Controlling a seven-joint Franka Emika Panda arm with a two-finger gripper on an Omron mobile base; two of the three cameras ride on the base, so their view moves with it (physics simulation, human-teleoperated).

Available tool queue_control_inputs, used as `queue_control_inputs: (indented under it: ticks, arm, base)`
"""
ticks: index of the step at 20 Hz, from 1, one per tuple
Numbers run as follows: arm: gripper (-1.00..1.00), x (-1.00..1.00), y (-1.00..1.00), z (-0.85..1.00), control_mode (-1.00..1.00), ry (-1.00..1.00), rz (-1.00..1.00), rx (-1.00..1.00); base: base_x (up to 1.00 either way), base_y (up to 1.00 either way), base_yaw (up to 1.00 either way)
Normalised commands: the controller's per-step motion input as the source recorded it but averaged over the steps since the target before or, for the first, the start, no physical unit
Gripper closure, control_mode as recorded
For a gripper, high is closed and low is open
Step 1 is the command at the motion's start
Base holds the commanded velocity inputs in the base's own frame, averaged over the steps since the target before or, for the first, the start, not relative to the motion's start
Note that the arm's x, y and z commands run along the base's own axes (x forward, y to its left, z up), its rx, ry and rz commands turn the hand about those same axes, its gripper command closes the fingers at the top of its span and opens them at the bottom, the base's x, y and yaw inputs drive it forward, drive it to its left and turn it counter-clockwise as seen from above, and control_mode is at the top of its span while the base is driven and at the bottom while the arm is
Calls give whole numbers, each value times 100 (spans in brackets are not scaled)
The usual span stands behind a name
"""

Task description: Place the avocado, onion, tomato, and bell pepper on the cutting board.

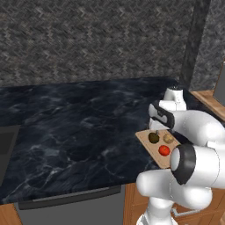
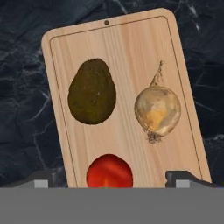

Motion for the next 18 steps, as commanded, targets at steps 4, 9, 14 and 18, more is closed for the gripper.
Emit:
queue_control_inputs:
  ticks: [4, 9, 14, 18]
  arm:
    - [-100, -27, -49, 40, -100, -3, 0, 0]
    - [-100, -32, -60, 18, -100, -2, 0, 0]
    - [-100, -12, -65, 3, -100, 0, 0, 0]
    - [-100, -5, -44, -1, -100, 0, 0, 0]
  base:
    - [0, 0, 0]
    - [0, 0, 0]
    - [0, 0, 0]
    - [0, 0, 0]
